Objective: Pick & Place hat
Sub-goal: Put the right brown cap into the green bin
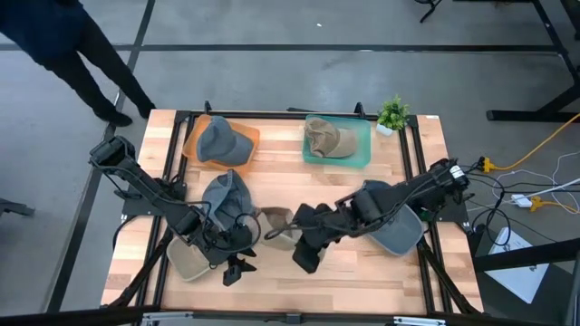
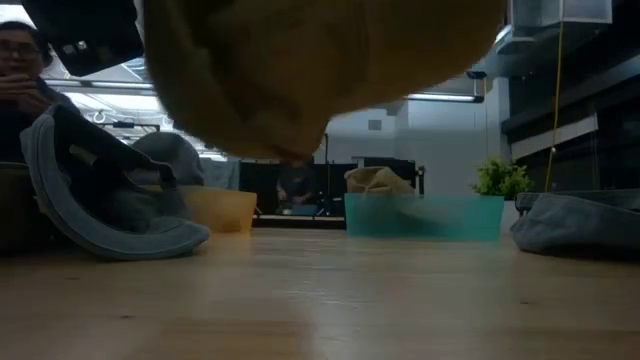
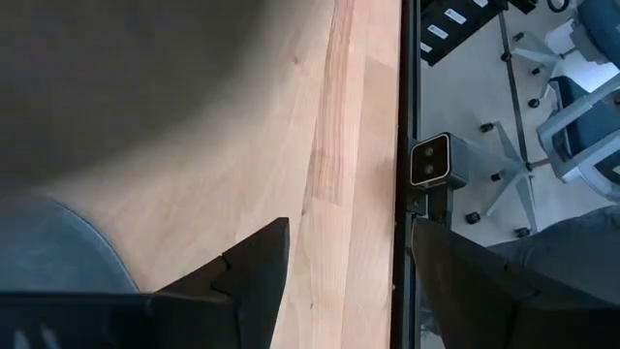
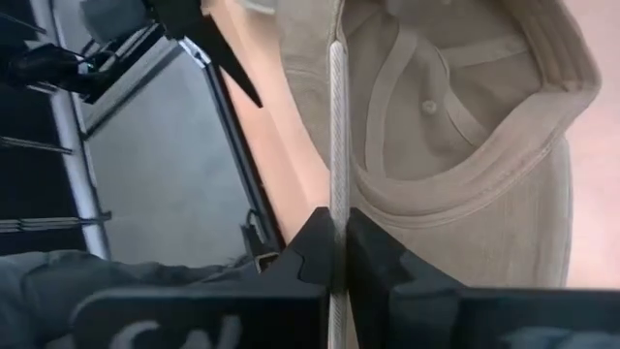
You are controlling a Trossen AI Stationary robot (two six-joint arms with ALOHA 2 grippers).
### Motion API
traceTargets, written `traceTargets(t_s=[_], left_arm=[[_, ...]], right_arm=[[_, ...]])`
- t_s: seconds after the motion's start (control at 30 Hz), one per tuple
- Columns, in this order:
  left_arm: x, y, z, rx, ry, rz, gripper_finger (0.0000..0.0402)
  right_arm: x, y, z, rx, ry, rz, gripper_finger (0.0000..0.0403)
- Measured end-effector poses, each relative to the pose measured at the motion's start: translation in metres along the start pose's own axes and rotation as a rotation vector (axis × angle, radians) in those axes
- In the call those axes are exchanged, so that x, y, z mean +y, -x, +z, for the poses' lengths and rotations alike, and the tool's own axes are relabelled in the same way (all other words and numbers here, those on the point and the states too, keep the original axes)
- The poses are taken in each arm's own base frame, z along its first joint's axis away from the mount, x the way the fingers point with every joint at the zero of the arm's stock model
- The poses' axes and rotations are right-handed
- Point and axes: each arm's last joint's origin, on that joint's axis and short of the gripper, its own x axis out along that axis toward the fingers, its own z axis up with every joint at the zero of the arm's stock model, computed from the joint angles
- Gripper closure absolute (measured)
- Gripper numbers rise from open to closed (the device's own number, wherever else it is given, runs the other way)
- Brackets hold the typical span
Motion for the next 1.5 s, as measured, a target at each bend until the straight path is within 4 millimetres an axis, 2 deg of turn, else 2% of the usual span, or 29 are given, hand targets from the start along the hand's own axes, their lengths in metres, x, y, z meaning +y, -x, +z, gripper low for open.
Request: traceTargets(t_s=[0.13, 0.27, 0.47, 0.73, 0.93, 1.23, 1.5], left_arm=[[0.000, 0.000, 0.000, -0.002, -0.016, 0.000, 0.0190], [0.000, 0.000, 0.001, -0.041, -0.031, 0.027, 0.0190], [-0.005, 0.001, 0.009, -0.160, -0.138, 0.025, 0.0190], [-0.006, 0.002, 0.014, -0.276, -0.245, 0.093, 0.0190], [0.000, 0.003, 0.014, -0.326, -0.272, 0.233, 0.0190], [0.016, 0.006, 0.011, -0.389, -0.299, 0.497, 0.0190], [0.020, 0.009, 0.016, -0.406, -0.292, 0.537, 0.0190]], right_arm=[[-0.002, 0.023, 0.010, 0.020, 0.022, -0.040, 0.0387], [-0.006, 0.031, 0.017, 0.088, 0.041, -0.009, 0.0387], [-0.025, 0.026, 0.025, 0.223, 0.037, 0.009, 0.0382], [-0.044, 0.019, 0.041, 0.260, 0.022, 0.060, 0.0380], [-0.047, 0.020, 0.051, 0.261, 0.014, 0.142, 0.0379], [-0.037, 0.021, 0.060, 0.276, 0.041, 0.364, 0.0378], [-0.055, 0.035, 0.082, 0.205, 0.057, 0.413, 0.0378]])
